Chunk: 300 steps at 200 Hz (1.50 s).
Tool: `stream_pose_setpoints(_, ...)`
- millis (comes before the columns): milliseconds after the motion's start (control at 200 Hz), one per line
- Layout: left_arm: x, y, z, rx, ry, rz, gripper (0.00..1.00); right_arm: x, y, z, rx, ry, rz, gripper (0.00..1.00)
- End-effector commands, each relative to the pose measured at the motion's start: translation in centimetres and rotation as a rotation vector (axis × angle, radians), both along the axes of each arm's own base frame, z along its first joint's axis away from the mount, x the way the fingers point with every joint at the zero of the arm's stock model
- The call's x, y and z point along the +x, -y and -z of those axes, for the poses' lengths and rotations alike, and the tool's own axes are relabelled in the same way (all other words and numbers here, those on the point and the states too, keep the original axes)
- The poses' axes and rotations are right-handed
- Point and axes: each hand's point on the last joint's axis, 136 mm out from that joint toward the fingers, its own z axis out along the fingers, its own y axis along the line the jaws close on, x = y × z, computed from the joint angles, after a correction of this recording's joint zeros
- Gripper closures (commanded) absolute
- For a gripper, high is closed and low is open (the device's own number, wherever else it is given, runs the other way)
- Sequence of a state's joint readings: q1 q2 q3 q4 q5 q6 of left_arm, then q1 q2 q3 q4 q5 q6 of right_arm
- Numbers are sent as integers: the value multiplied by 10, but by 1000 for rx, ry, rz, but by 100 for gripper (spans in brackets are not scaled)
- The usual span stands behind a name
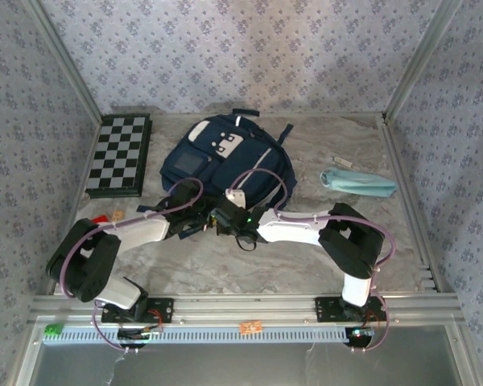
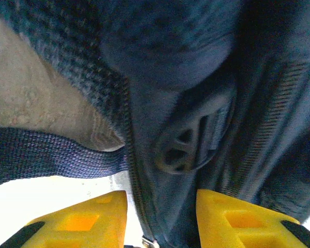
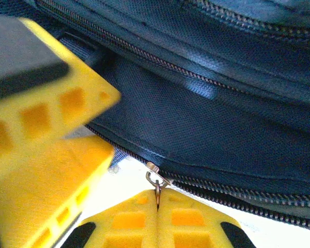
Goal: Pack the student bag
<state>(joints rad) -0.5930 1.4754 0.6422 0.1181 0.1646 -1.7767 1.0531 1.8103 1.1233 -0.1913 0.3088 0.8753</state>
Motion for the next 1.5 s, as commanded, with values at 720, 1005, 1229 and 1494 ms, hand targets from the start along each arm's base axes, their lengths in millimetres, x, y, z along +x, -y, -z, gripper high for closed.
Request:
stream_pose_setpoints(720, 8, -53, -4, 163, -29, -111, 100, -9, 80, -28, -180, 69, 67, 100)
stream_pose_setpoints(1005, 13, -51, -31, 113, 33, 26, 100, -21, 91, -41, -176, 60, -112, 100)
stream_pose_setpoints(1229, 11, -32, -44, 55, 53, 41, 100, -26, 24, -58, -10, -23, -141, 90)
stream_pose_setpoints(1494, 0, 0, -45, -33, 47, 51, 100, -15, -6, -50, 36, -75, -34, 73)
